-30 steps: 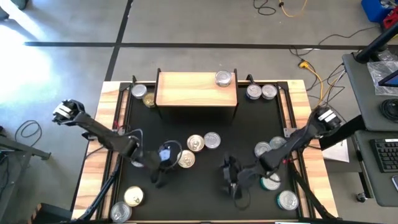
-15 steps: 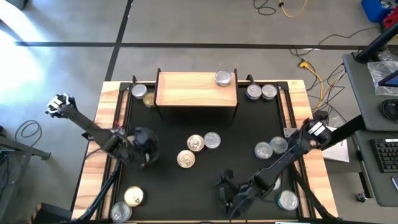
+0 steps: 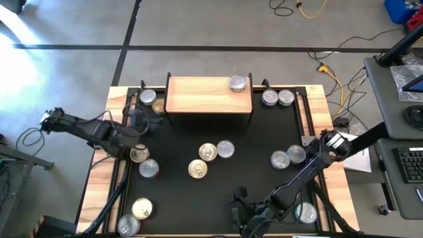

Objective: Stack canned seafood by type on shelf
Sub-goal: Stack the light green tuna can on top of the light green tuna can on the shelf

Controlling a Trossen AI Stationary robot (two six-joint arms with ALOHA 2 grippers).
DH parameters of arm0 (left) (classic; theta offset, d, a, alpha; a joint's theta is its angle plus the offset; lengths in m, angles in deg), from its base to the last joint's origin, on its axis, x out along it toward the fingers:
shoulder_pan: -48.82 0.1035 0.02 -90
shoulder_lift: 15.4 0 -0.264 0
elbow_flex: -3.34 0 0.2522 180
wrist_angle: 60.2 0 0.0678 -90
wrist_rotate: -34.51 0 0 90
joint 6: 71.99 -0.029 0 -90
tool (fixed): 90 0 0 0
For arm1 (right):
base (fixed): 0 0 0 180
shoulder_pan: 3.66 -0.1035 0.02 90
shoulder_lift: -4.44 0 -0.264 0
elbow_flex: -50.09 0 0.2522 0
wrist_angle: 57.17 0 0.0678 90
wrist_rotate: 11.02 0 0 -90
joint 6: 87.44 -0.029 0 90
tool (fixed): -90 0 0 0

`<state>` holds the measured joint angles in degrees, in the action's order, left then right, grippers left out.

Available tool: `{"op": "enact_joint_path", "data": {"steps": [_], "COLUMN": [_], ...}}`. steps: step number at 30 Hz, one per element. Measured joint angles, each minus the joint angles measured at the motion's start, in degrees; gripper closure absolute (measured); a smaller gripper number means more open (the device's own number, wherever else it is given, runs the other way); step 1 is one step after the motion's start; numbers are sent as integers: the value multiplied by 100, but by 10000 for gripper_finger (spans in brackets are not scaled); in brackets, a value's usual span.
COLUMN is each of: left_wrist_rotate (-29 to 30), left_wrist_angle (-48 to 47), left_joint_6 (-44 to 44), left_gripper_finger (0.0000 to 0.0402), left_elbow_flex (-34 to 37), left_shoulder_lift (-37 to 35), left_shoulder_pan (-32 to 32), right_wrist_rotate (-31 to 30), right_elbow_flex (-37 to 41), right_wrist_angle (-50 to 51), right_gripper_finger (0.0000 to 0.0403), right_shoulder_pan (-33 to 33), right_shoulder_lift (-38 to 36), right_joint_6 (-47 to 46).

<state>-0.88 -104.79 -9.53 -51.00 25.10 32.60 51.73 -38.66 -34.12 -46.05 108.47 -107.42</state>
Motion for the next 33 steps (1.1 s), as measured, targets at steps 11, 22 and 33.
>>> {"op": "enact_joint_path", "data": {"steps": [11,22,33], "left_wrist_rotate": [2518,-689,-2707], "left_wrist_angle": [756,677,825], "left_joint_6": [280,1634,3118], "left_gripper_finger": [402,402,402], "left_elbow_flex": [0,0,0], "left_shoulder_lift": [-177,-105,1595], "left_shoulder_pan": [702,4447,6881], "right_wrist_rotate": [6,18,87], "right_elbow_flex": [-52,-71,-69], "right_wrist_angle": [205,588,730], "right_gripper_finger": [14,14,14], "right_shoulder_pan": [152,442,494], "right_shoulder_lift": [-82,-320,-293], "right_joint_6": [58,152,25]}}
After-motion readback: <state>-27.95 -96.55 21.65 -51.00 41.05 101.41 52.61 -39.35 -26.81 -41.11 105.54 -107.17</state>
